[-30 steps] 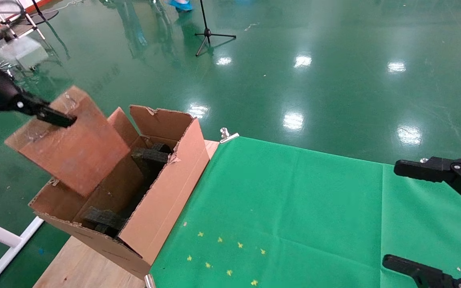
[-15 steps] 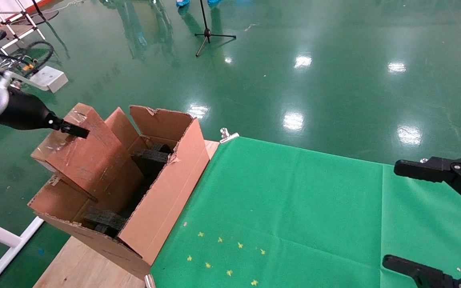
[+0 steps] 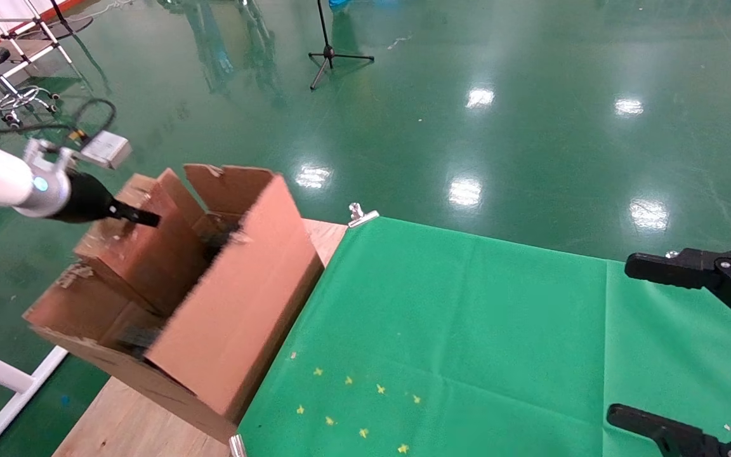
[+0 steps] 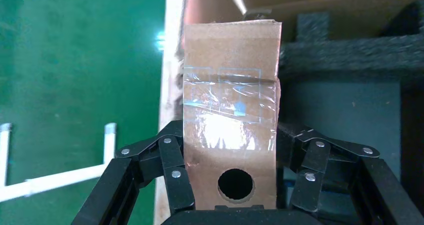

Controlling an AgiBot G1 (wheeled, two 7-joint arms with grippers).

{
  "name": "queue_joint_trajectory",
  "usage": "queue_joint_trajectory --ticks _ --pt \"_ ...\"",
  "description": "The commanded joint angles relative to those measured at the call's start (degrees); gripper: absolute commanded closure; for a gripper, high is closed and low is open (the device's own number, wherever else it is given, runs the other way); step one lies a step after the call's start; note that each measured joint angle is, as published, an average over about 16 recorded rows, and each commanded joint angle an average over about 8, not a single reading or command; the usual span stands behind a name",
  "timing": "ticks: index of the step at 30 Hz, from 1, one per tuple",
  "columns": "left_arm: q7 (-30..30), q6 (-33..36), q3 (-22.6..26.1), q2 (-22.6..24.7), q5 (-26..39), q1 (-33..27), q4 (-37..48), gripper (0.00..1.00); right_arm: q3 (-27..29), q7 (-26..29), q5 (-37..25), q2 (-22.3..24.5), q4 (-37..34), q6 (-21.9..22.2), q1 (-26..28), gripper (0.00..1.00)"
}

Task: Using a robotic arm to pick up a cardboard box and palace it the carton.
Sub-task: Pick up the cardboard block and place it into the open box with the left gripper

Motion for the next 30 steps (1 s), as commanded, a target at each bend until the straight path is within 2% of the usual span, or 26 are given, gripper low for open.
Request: queue_joint_trajectory --ticks 1,23,24,30 --pt "0.05 -0.11 -0.24 0.38 -0.37 1.09 0.45 1.0 0.0 0.0 0.0 0.0 0.0 0.0 0.0 0.0" --pt "-1.98 -5.04 -3.11 2.57 -4.41 15.12 1.63 0.99 -0.06 -0.03 0.04 0.02 0.0 0.02 0.01 0.0" --pt "-2.03 -5.19 -3.28 2.64 -4.65 15.52 1.55 0.93 -0.06 -0.03 0.04 0.02 0.0 0.02 0.01 0.0" --pt "-2.36 -6.13 -4.4 2.83 -6.23 17.18 1.25 0.18 -0.06 -0.04 0.05 0.03 -0.01 0.04 0.01 0.0"
